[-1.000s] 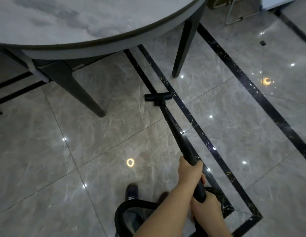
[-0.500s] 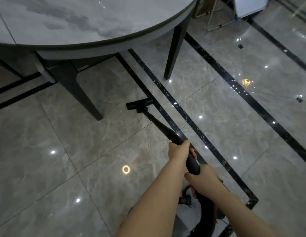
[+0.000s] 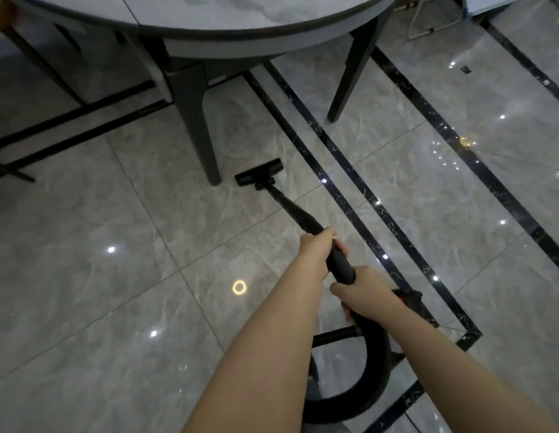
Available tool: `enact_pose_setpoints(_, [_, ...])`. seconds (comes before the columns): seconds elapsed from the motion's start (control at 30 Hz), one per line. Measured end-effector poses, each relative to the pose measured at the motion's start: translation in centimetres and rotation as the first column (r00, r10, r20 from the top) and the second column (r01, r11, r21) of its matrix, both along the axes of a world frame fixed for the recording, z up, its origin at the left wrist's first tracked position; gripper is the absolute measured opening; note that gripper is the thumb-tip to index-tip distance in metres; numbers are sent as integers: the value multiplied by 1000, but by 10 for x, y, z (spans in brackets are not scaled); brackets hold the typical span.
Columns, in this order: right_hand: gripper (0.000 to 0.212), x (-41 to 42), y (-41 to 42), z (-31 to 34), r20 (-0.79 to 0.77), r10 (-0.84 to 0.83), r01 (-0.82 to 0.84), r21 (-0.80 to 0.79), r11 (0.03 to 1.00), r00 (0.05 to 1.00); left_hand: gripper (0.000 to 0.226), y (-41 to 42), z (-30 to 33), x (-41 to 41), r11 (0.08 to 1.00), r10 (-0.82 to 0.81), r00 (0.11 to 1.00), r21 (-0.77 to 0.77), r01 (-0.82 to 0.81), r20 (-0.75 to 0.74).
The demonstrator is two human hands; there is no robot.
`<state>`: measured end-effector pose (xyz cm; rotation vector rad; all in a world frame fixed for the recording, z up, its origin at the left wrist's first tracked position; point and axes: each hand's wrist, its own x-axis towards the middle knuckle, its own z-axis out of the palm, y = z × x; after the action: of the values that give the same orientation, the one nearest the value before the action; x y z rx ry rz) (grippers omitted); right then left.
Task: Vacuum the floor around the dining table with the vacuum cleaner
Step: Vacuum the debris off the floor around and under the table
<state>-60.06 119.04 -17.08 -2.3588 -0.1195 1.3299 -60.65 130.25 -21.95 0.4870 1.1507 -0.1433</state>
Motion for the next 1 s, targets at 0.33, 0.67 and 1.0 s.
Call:
enact_pose_setpoints(0.33, [9, -56, -50, -1, -10, 52, -53, -94, 994, 999, 35, -63, -11, -60, 996, 17, 997, 93, -10, -76])
enact_pose_setpoints(0.67, [14, -35, -5, 6, 26, 299, -296, -67, 953, 954, 44, -19, 0, -57, 969, 239, 967, 80, -232, -93])
enact_pose_setpoints(1.0, [12, -69, 3, 20, -63, 481, -485, -104, 868, 874, 17, -23, 12, -111, 895, 445, 881, 120, -430, -160])
